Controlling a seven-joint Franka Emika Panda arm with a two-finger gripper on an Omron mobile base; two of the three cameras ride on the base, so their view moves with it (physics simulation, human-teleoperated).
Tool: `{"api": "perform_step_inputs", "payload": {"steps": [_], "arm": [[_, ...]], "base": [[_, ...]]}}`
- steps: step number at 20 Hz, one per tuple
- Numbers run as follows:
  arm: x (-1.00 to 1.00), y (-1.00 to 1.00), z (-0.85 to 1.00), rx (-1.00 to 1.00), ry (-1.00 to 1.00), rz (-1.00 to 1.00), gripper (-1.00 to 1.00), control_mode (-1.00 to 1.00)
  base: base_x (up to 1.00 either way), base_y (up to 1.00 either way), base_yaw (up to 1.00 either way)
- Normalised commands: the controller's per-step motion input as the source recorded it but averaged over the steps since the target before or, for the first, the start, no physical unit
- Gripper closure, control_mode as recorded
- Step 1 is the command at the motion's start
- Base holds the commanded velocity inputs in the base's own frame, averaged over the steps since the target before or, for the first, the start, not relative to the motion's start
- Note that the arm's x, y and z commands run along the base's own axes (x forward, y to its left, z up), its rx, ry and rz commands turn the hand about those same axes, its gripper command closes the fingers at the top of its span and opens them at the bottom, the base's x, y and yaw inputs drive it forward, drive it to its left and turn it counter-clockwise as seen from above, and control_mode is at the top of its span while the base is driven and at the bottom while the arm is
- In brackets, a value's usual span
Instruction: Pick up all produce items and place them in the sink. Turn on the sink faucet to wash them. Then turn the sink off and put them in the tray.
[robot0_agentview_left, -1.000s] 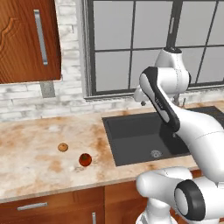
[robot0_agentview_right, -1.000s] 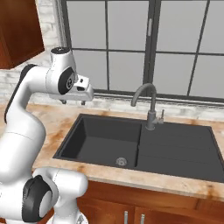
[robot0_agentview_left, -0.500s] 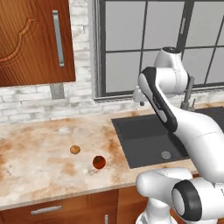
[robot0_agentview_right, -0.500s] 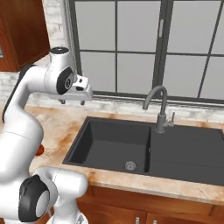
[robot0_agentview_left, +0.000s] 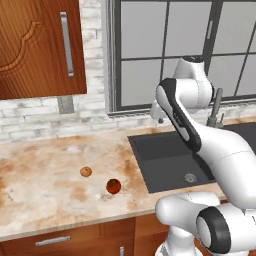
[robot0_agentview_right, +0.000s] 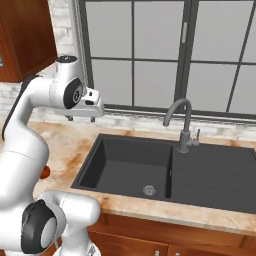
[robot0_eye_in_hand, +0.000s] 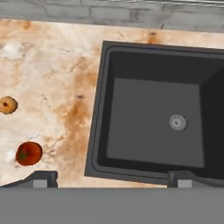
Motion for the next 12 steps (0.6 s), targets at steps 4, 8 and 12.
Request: {"api": "perform_step_inputs", "payload": {"steps": [4,8,12], "arm": [[-0.59,0.72,-0.47,-0.09,0.0,0.0,-1.0,-1.0],[-0.58,0.8,-0.48,-0.11,0.02,0.0,-1.0,-1.0],[-0.49,0.63,-0.46,-0.11,0.11,0.0,-1.0,-1.0]], "base": [[0.0,0.0,0.0],[0.0,0.0,0.0],[0.0,0.0,0.0]]}}
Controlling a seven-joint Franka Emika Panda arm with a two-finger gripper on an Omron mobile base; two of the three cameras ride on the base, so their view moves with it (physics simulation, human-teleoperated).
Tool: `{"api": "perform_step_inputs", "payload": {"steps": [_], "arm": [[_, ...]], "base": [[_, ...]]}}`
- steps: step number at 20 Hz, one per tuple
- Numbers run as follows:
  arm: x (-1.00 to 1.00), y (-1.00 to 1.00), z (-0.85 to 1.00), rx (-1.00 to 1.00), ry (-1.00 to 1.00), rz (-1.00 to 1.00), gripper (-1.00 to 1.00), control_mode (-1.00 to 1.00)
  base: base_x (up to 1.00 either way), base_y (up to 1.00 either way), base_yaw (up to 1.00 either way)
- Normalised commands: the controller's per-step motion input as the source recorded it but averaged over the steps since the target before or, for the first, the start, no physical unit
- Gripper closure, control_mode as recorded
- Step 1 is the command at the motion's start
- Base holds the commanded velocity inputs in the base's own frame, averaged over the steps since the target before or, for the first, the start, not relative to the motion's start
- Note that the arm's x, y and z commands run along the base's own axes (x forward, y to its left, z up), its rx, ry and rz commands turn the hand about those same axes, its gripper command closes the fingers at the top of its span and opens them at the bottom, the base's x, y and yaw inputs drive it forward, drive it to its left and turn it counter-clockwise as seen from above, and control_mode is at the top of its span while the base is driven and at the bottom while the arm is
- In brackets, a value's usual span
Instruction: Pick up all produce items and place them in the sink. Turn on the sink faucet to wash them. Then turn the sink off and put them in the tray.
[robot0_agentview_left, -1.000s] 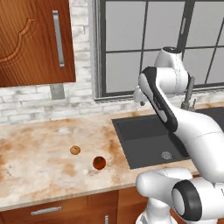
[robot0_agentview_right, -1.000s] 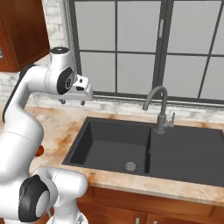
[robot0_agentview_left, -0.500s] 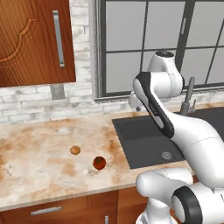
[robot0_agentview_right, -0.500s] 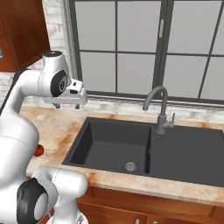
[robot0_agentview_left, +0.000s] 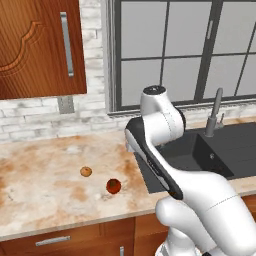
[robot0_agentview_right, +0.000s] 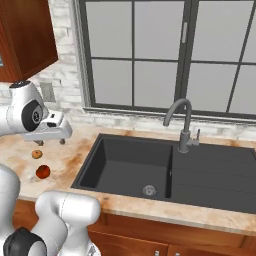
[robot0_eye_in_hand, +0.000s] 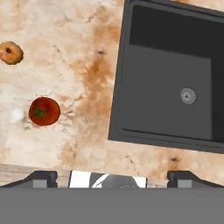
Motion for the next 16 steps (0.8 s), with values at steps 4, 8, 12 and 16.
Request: {"api": "perform_step_inputs", "payload": {"steps": [4,8,12,16], "arm": [[-0.37,0.62,-0.42,-0.09,0.14,0.0,-1.0,-1.0],[-0.12,0.62,-0.4,-0.09,0.2,0.0,-1.0,-1.0],[0.0,0.63,-0.4,-0.09,0.22,0.0,-1.0,-1.0],[0.0,0.54,-0.41,-0.08,0.17,0.02,-1.0,-1.0]], "base": [[0.0,0.0,0.0],[0.0,0.0,0.0],[0.0,0.0,0.0],[0.0,0.0,0.0]]}}
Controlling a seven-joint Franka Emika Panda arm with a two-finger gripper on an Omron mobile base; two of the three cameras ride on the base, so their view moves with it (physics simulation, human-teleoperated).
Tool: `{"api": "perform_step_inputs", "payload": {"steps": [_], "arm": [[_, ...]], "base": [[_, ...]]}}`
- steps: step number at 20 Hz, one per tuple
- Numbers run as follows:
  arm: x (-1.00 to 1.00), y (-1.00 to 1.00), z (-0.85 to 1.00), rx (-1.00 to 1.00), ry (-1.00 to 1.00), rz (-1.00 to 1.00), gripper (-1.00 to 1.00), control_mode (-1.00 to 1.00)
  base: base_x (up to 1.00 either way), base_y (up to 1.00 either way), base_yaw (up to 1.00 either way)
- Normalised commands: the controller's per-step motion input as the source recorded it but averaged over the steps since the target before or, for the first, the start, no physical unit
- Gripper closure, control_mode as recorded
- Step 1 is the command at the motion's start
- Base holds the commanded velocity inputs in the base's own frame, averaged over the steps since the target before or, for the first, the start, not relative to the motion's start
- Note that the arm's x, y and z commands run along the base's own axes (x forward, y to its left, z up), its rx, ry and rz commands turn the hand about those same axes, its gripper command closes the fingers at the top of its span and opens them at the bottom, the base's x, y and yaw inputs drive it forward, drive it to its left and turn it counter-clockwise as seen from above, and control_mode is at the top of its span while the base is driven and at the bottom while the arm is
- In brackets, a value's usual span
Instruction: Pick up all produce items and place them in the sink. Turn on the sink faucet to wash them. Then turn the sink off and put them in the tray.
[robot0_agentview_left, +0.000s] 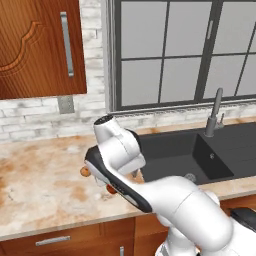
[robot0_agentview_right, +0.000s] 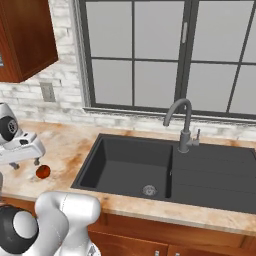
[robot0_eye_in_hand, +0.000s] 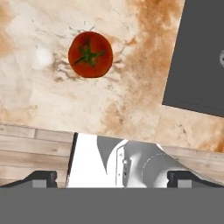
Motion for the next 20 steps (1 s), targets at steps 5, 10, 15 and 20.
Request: {"api": "perform_step_inputs", "payload": {"steps": [5,10,15,20], "arm": [[0.13,0.19,-0.28,-0.04,0.08,0.0,-1.0,-1.0],[0.34,0.0,-0.26,0.0,0.0,0.0,-1.0,-1.0],[0.35,0.0,-0.33,0.0,0.01,0.0,-1.0,-1.0],[0.4,0.0,-0.37,0.0,0.05,0.0,-1.0,-1.0]], "base": [[0.0,0.0,0.0],[0.0,0.0,0.0],[0.0,0.0,0.0],[0.0,0.0,0.0]]}}
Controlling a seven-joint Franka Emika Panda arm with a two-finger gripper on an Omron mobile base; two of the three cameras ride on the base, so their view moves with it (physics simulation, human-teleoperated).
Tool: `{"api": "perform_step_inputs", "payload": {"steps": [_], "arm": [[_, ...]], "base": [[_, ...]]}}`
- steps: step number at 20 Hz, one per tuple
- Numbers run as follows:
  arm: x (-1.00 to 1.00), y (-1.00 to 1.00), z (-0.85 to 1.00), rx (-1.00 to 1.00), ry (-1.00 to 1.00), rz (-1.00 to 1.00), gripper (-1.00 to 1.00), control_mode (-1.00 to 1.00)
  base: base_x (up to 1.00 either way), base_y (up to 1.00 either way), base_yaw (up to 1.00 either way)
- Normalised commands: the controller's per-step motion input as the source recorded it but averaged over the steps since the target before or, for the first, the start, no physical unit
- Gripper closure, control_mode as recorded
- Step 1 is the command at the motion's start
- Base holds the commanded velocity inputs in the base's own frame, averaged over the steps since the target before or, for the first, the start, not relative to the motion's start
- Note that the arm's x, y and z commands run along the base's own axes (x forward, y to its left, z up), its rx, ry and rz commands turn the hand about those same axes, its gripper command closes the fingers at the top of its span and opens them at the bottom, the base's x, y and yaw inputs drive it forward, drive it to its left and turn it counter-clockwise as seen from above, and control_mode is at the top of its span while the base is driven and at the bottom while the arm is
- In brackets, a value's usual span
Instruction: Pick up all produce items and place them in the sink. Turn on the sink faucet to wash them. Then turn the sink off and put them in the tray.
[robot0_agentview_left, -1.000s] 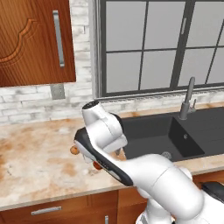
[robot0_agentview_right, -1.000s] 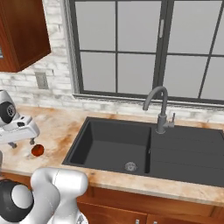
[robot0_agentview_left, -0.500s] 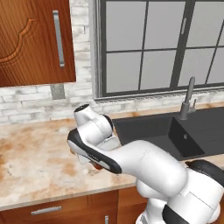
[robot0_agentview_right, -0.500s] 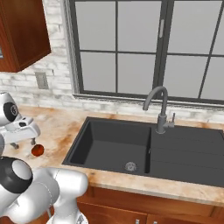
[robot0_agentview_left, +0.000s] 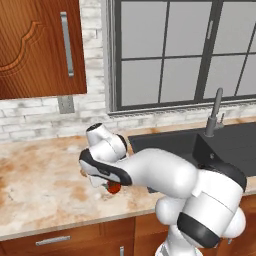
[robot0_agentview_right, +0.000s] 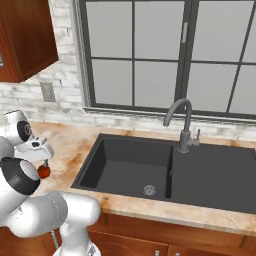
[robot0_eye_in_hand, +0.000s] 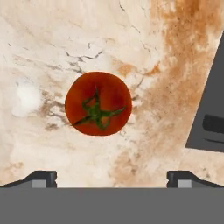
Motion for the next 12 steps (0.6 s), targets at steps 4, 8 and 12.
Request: {"api": "perform_step_inputs", "payload": {"steps": [4,8,12], "arm": [[0.48,0.01,-0.3,0.0,0.05,0.0,-1.0,-1.0],[0.4,0.08,-0.29,0.0,0.07,0.0,-1.0,-1.0],[0.24,0.14,-0.34,0.0,0.1,0.0,-1.0,-1.0]], "base": [[0.0,0.0,0.0],[0.0,0.0,0.0],[0.0,0.0,0.0]]}}
